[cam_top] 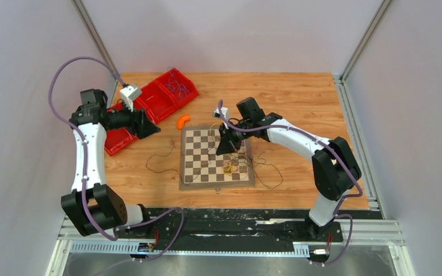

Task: Untangle the cables

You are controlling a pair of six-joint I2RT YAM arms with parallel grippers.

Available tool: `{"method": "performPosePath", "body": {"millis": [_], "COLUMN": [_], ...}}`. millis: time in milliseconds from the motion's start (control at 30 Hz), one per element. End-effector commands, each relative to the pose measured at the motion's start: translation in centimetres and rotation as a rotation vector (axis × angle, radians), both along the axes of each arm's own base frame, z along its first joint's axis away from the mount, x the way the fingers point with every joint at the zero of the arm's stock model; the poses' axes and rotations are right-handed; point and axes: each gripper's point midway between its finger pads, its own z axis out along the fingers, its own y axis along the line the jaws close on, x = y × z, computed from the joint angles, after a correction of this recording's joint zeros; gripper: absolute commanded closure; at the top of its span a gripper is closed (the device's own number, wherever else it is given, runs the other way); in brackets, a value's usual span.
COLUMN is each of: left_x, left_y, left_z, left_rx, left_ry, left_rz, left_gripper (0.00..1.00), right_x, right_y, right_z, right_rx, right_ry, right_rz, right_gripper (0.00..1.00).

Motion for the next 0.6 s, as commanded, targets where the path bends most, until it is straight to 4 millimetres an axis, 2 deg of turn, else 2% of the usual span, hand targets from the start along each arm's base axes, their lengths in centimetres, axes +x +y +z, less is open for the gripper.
{"method": "performPosePath", "body": {"millis": [0,33,67,100,233,400,567], "left_x": [-3.2,-4.3,-4.1,-4.8,-5.8,-6.5,-6.3], "left_y": [-7.3,-9.0,-9.7,-11.1,-14.6,-17.8,-19.9], "left_z": [3.4,2.9,2.6,2.6,2.3,0.6,-0.6], "left_rx": [-0.164,-0.211,-0.214,-0.255,-0.293,-0.283,-0.295], "left_ry": [-0.096,-0.033,-0.085,-0.040,-0.097,-0.085,-0.046], "left_rz": [-0.250,-0.264,-0.275,-0.283,-0.350,-0.428,-0.438], "left_gripper": [0.11,0.10,0.09,0.08,0.05,0.03,0.06], "right_x": [0.8,0.9,0.9,0.9,0.6,0.0,-0.1], "right_y": [1.2,1.3,1.4,1.4,1.5,1.9,2.3], "right_z": [2.4,2.4,2.4,2.4,2.2,2.3,2.2], "right_rx": [0.012,0.007,0.004,0.000,-0.011,-0.009,-0.013], "right_ry": [-0.083,-0.080,-0.073,-0.067,-0.053,-0.043,-0.040], "right_rz": [-0.005,-0.014,-0.021,-0.031,-0.043,-0.030,-0.028], "right_gripper": [1.00,1.00,1.00,1.00,1.00,1.00,1.00]}}
